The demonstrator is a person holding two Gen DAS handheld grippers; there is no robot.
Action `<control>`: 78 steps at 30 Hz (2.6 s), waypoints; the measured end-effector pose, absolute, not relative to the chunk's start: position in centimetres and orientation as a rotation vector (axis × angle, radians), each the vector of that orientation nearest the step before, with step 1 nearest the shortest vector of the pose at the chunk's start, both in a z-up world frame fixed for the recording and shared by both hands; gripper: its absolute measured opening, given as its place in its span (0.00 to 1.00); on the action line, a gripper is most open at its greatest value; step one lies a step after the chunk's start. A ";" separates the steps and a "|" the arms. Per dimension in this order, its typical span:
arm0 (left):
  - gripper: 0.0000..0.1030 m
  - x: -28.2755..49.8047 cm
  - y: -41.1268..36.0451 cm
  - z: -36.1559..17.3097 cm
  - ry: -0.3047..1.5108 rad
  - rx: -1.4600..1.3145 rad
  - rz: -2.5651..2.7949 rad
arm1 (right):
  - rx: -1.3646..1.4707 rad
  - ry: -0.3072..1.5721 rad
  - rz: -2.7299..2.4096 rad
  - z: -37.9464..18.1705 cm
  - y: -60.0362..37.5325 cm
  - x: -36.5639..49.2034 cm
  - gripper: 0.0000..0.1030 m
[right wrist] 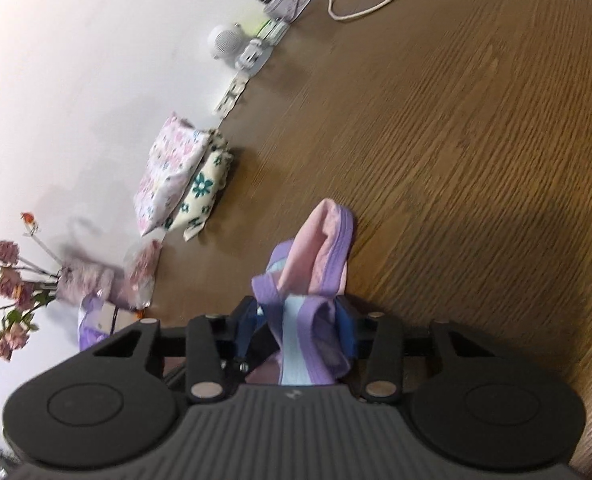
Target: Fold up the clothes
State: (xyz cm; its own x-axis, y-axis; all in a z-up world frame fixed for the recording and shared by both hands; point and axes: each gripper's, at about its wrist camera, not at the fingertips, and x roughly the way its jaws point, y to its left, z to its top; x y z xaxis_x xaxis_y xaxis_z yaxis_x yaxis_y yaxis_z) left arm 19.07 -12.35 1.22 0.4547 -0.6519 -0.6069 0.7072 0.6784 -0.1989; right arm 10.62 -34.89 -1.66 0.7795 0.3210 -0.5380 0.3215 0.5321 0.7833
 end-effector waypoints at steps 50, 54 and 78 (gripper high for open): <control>0.33 8.6 7.8 4.6 0.602 -0.130 -0.479 | 0.139 0.673 0.734 4.7 -19.5 10.5 0.53; 0.34 9.4 5.9 5.1 0.600 -0.103 -0.526 | 0.287 0.612 0.674 6.0 -24.7 9.6 0.60; 0.06 12.6 -3.7 1.5 0.717 0.159 -0.672 | 0.624 0.829 0.531 -0.1 -30.8 11.4 0.52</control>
State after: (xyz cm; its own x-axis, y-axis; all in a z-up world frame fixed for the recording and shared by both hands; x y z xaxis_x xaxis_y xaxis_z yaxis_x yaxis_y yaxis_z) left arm 12.62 -3.70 1.47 0.5554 -0.5143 -0.6535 0.6189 0.7805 -0.0882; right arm 11.36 -30.81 -0.08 0.5680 0.6493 -0.5057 -0.1883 0.7007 0.6882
